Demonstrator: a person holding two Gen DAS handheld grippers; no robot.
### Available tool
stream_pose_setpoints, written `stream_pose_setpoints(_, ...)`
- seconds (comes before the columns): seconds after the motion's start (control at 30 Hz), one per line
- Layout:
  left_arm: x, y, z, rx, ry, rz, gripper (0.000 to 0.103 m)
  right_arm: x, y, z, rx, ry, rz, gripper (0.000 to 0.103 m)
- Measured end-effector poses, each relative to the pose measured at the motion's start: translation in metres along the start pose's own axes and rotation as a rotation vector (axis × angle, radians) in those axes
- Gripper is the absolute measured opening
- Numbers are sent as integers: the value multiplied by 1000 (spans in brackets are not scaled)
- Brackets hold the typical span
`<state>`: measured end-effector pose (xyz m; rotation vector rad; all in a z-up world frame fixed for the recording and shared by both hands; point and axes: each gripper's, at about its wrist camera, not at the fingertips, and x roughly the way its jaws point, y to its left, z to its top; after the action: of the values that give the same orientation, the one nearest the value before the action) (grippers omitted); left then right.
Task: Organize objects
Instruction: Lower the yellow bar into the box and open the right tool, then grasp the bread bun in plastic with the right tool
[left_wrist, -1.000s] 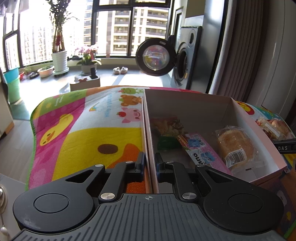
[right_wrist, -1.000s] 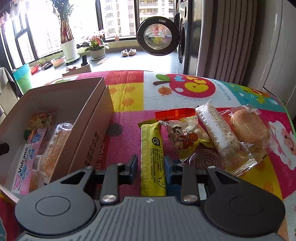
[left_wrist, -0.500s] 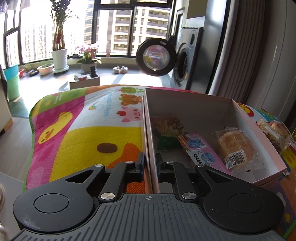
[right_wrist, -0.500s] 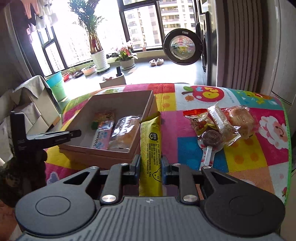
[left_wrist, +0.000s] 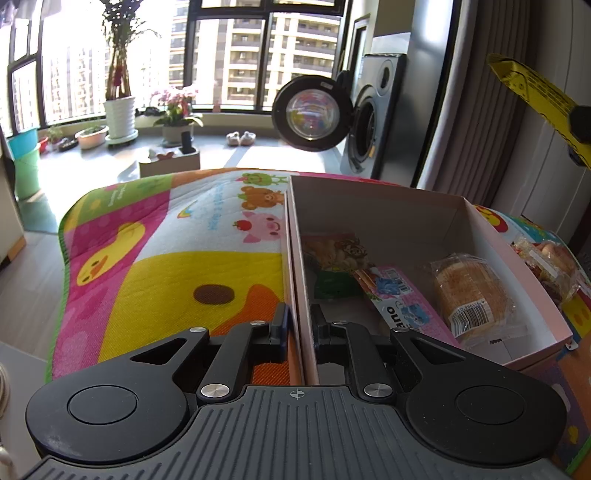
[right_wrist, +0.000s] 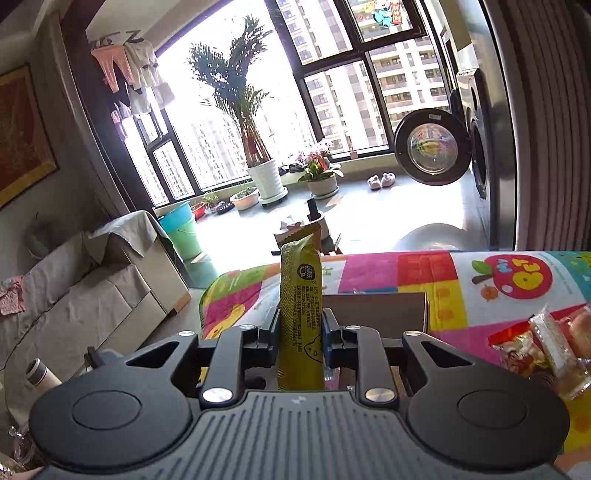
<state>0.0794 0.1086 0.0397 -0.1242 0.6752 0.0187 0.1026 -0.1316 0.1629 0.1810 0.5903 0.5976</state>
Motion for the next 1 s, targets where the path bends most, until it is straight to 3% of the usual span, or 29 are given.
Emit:
stream_pose_setpoints(0.03, 0, 0, 0, 0, 1, 1, 14, 9, 1, 3, -1, -1, -21, 32)
stream_pose_setpoints(0.2, -1, 1, 0, -1, 3, -3, 14, 24, -5, -12, -17, 58, -66, 43)
stream_pose_setpoints(0.43, 2, 1, -1, -9, 9, 0, 14, -9, -43, -60, -62, 100, -276, 65)
stream_pose_setpoints(0.6, 5, 1, -2, -10, 17, 2, 13, -22, -93, -87, -8, 136, -460, 82)
stream_pose_setpoints(0.8, 8, 1, -3, -16, 30, 3, 13, -18, -140, -107, 77, 186, -562, 84)
stream_pose_setpoints(1.0, 8, 2, -2, -14, 33, 4, 13, -4, -141, -107, -1, 165, -607, 84)
